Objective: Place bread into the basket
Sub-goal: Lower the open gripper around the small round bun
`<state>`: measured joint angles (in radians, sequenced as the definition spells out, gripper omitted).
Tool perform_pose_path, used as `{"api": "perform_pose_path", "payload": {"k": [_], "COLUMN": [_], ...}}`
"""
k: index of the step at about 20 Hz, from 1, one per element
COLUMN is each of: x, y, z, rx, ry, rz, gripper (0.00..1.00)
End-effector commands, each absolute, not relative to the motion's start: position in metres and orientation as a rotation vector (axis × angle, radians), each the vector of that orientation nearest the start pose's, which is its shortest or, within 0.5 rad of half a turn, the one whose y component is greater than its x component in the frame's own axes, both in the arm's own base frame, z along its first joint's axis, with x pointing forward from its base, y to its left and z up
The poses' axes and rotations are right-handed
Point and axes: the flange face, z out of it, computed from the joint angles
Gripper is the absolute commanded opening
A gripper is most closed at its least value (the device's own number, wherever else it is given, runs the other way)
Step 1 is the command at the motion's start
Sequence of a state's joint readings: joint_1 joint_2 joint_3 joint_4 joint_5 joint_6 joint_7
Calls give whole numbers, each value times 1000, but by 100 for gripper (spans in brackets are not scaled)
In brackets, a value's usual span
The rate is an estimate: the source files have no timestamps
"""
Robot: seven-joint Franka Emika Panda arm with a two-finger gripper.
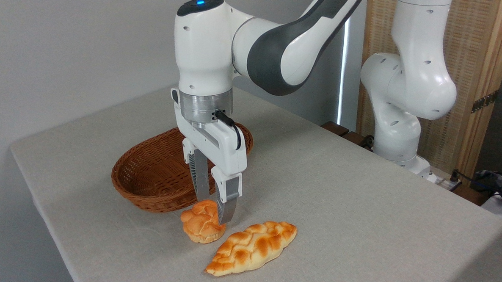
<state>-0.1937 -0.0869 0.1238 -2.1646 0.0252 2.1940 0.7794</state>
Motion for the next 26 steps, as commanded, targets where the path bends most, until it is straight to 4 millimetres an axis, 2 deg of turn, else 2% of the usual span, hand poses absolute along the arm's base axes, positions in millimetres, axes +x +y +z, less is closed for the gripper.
{"api": "perform_pose_path", "payload": {"k": [1,12,26], "x": [532,538,536], "y": [-37,-48,-51], "z": [442,435,422], "rx": [-2795,-2851,-2823], "ry": [1293,1259,1307], "rz": [-228,-312,-271], "gripper": [100,100,100]}}
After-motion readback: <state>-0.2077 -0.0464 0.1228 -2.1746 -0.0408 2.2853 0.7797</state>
